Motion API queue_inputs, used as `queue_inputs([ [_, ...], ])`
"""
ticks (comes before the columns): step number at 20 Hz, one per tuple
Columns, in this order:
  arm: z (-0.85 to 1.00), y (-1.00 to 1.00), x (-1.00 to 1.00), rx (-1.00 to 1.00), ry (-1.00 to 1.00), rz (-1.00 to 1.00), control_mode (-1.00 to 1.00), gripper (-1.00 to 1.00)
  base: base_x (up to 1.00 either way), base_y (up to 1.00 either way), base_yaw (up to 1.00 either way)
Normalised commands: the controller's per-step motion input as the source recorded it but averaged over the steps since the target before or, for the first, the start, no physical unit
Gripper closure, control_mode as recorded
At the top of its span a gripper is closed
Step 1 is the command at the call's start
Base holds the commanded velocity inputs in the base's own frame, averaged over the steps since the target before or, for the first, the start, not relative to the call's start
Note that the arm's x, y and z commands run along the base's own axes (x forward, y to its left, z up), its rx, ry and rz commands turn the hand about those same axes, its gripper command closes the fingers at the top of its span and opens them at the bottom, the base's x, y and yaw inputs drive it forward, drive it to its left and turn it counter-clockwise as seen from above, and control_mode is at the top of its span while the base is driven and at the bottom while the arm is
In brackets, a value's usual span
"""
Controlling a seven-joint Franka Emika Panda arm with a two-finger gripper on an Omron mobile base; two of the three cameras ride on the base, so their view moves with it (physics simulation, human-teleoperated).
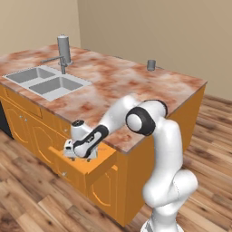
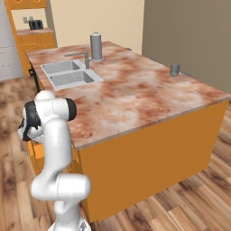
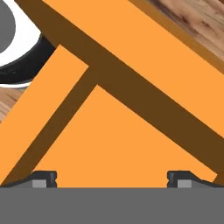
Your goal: Take a straw from the drawer in front and place it inside the glass cup on the dining counter.
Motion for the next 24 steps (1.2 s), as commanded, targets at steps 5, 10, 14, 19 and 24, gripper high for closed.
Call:
queue_inputs([
  [5, -0.02, 0.68, -0.75, 0.0, 0.0, 0.04, -1.0, -1.0, 0.0, 0.0, 0.0],
  [10, 0.0, 0.56, -0.66, 0.0, 0.0, 0.0, -1.0, -1.0, 0.0, 0.0, 0.0],
  [14, 0.0, 0.34, -0.66, 0.0, 0.0, 0.0, -1.0, -1.0, 0.0, 0.0, 0.0],
  [19, 0.33, -0.03, -0.19, 0.0, 0.0, -0.03, -1.0, -1.0, 0.0, 0.0, 0.0],
  [24, 0.89, -0.51, 0.51, 0.0, 0.0, -0.09, -1.0, -1.0, 0.0, 0.0, 0.0],
])
